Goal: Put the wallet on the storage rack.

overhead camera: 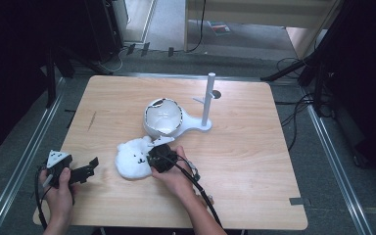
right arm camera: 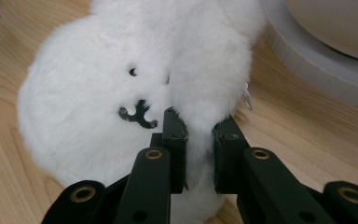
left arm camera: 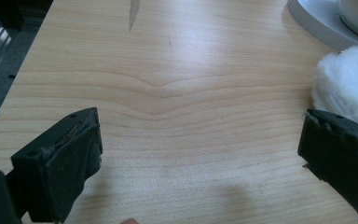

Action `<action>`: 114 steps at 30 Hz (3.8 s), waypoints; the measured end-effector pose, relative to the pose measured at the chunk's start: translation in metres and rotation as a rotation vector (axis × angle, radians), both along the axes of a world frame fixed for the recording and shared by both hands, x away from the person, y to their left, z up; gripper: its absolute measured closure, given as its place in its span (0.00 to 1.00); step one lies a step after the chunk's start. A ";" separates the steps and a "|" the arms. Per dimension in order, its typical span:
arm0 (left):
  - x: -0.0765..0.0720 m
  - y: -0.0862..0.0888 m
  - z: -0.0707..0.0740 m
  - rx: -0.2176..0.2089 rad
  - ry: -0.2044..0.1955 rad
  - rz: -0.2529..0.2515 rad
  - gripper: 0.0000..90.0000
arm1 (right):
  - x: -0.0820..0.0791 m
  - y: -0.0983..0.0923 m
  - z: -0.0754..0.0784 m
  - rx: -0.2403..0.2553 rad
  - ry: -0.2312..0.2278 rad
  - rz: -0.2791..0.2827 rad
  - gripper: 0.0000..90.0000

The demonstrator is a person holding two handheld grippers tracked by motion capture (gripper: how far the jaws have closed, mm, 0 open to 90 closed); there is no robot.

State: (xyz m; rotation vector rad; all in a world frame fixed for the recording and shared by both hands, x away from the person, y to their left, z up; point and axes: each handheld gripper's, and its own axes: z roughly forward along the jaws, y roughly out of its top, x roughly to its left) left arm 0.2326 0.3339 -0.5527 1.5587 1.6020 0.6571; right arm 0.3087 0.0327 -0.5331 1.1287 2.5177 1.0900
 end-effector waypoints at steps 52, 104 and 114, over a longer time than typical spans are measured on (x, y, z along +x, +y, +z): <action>0.000 0.000 0.000 0.002 -0.002 0.002 0.00 | -0.028 -0.037 0.108 0.265 -0.164 -0.044 0.88; 0.000 0.000 0.000 0.003 -0.003 0.004 0.00 | 0.006 -0.107 0.115 0.154 -0.189 -0.423 0.85; 0.000 0.000 0.000 0.002 -0.002 0.003 0.00 | 0.018 -0.101 0.113 0.140 -0.198 -0.465 0.85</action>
